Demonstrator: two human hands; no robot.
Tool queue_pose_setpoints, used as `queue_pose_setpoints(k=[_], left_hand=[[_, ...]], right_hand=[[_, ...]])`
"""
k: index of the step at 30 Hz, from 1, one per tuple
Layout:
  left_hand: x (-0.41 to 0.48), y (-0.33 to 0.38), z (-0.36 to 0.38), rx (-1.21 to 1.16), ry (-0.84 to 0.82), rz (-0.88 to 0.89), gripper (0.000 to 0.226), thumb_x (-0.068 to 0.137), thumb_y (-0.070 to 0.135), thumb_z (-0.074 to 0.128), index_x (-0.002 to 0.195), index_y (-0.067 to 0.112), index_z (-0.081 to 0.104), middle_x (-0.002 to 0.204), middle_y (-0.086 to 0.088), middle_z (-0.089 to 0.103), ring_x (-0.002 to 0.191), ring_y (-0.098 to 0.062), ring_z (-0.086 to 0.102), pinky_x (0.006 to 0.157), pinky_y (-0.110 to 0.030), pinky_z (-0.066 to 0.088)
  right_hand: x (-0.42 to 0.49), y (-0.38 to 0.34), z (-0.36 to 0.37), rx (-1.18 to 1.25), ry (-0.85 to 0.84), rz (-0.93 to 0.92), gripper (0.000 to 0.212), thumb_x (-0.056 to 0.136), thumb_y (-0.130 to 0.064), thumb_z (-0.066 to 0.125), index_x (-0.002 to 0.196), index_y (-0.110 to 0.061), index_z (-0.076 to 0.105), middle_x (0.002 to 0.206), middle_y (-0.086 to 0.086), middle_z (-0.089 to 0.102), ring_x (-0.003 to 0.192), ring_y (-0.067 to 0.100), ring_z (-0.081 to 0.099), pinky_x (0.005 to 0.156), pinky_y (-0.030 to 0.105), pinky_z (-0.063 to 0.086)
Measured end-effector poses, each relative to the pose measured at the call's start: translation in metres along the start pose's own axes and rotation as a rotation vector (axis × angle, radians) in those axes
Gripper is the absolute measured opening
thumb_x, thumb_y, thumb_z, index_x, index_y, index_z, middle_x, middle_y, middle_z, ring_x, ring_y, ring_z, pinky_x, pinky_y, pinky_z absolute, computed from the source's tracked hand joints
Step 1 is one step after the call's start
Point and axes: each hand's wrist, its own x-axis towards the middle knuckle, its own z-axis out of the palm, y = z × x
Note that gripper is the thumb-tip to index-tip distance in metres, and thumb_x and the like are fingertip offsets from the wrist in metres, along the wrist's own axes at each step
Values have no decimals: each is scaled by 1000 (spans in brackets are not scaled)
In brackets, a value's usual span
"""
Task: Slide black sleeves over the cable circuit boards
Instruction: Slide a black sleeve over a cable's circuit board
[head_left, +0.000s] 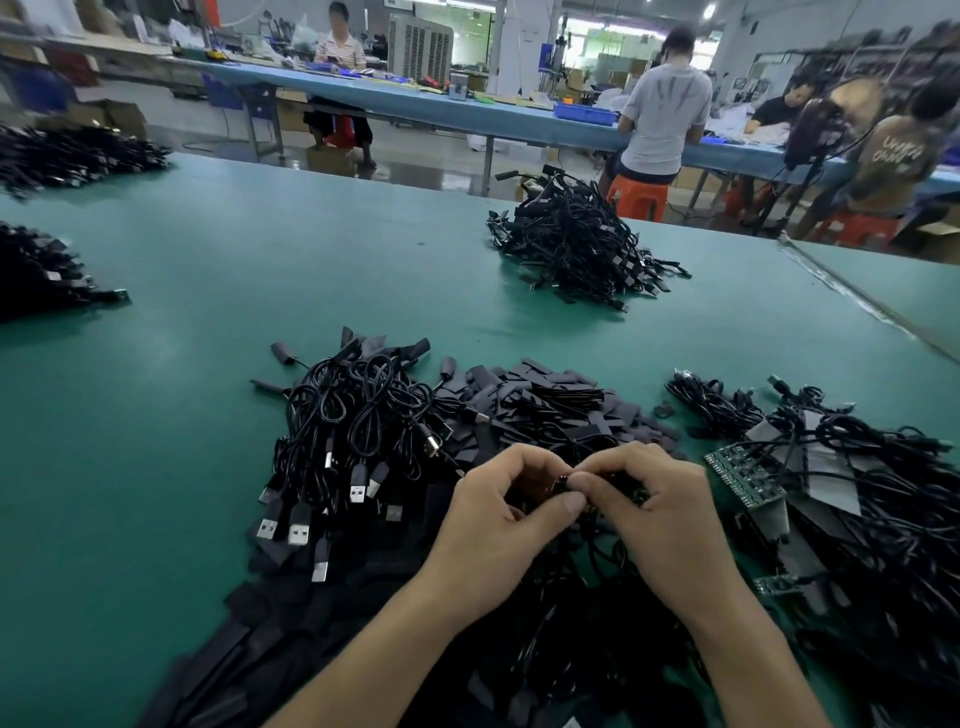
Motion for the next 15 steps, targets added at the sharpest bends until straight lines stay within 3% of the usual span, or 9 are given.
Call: queue_pose_setpoints(k=[1, 3, 7, 10, 13, 15], left_hand=[[1, 0, -1, -2, -3, -7, 10, 88, 14, 76, 93, 17, 68, 72, 11, 60, 62, -6, 51, 57, -19, 42], [2, 0, -3, -3, -10, -33, 11, 85, 15, 79, 88, 15, 68, 70, 9, 61, 62, -7, 52, 59, -20, 44], [5, -2, -7, 17, -17, -70, 11, 82, 15, 81, 85, 13, 70, 68, 7, 64, 62, -6, 56, 61, -20, 47], [5, -3, -7, 33, -30, -65, 11, 83, 15, 81, 88, 12, 71, 70, -2, 65, 63, -8, 57, 61, -21, 48], [7, -4, -5, 38, 14, -52, 8, 86, 14, 78, 87, 14, 70, 68, 5, 62, 60, -9, 55, 57, -24, 50], [9, -5, -3, 38, 49, -39, 11, 88, 11, 75, 85, 19, 69, 67, 8, 61, 59, -9, 55, 55, -30, 54]], right_hand=[[-1, 1, 0, 13, -24, 7, 2, 78, -38, 73, 79, -39, 72, 86, -24, 69, 86, 7, 63, 81, 50, 50], [-3, 6, -1, 63, -88, 65, 16, 80, -23, 78, 80, -39, 73, 86, -22, 69, 88, 8, 63, 80, 41, 52], [-3, 9, -4, 55, -139, 80, 22, 83, -17, 76, 81, -39, 73, 89, -19, 70, 96, 9, 61, 84, 34, 49], [-2, 7, -1, -7, -37, 54, 16, 83, -27, 73, 81, -42, 68, 91, -22, 67, 97, 6, 59, 85, 40, 49], [-2, 3, 5, -65, 51, 25, 5, 82, -43, 62, 80, -48, 61, 88, -24, 65, 93, 4, 58, 86, 52, 46], [-2, 0, 8, -99, 83, -1, 10, 84, -39, 66, 82, -47, 61, 87, -26, 64, 93, 5, 59, 85, 55, 45]])
